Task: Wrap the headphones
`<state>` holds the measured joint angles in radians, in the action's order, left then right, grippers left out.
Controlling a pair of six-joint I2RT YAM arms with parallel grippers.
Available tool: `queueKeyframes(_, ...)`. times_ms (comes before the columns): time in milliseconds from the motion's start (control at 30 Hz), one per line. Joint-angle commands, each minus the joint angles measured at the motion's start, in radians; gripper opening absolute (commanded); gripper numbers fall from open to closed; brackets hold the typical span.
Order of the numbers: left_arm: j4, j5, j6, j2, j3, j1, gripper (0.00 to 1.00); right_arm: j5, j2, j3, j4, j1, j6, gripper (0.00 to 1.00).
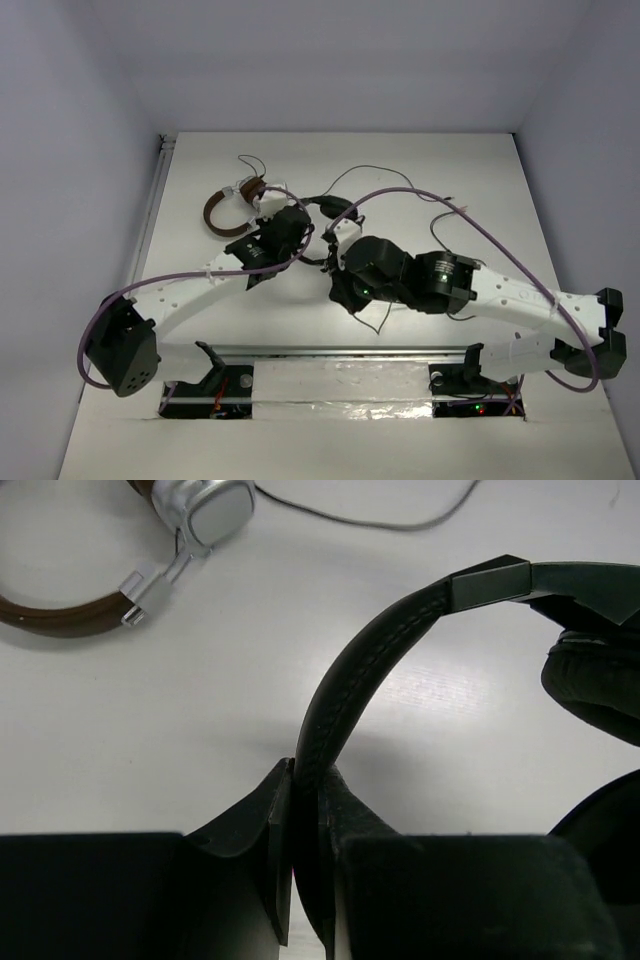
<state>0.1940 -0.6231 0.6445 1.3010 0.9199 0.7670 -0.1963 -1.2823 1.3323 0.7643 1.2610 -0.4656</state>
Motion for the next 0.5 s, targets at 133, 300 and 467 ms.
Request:
queueKeyframes(133, 0.038, 0.281, -0.206, -0.149, -0.05, 0.026, 0.0, -0.06, 0.106, 0.027, 0.06, -0.139, 0.099, 0.0)
queueKeyframes(300, 0.108, 0.484, -0.31, -0.186, -0.043, 0.038, 0.0, -0.087, 0.101, 0.044, 0.026, -0.248, 0.172, 0.0)
queueKeyframes(467, 0.172, 0.586, -0.411, -0.18, -0.016, 0.057, 0.0, -0.166, 0.034, 0.094, -0.04, -0.281, 0.278, 0.0)
